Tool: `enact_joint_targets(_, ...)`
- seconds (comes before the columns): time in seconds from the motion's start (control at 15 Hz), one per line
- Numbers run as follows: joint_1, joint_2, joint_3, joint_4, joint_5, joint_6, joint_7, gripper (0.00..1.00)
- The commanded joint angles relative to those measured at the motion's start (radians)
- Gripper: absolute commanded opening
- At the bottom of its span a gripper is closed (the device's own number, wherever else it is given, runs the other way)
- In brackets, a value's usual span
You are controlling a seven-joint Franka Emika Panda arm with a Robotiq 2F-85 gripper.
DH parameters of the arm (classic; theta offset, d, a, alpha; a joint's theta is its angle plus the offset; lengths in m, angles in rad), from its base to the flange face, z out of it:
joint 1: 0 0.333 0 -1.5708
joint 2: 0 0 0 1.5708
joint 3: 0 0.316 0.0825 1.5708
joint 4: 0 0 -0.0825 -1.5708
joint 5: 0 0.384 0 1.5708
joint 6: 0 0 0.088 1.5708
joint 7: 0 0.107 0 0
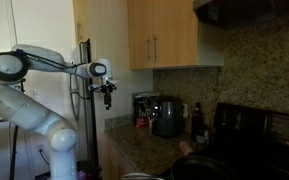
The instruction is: Move the spice bottle to the left
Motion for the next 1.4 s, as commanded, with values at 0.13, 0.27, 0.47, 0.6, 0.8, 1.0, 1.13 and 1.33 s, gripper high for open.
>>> enact_joint_targets(0.13, -0.051, 0.110, -0.007, 0.179, -0.075, -0.001, 0.166, 1.00)
enact_joint_targets(0.27, -0.069, 0.176, -0.014, 0.270, -0.096, -0.007, 0.222, 1.00)
enact_joint_targets(0.47, -0.093, 0.232, -0.020, 0.290, -0.115, -0.024, 0.281, 1.00)
enact_joint_targets(0.6, -0.136, 0.219, -0.076, 0.217, -0.167, 0.025, 0.334, 1.00)
enact_joint_targets(0.8, -0.178, 0.164, -0.184, 0.110, -0.230, 0.041, 0.382, 1.00)
enact_joint_targets(1.0, -0.253, 0.149, -0.299, 0.054, -0.280, 0.059, 0.406, 1.00)
enact_joint_targets(1.13, -0.234, 0.179, -0.292, 0.091, -0.274, 0.031, 0.387, 1.00)
enact_joint_targets(1.33, -0.250, 0.166, -0.311, 0.078, -0.274, 0.036, 0.388, 1.00)
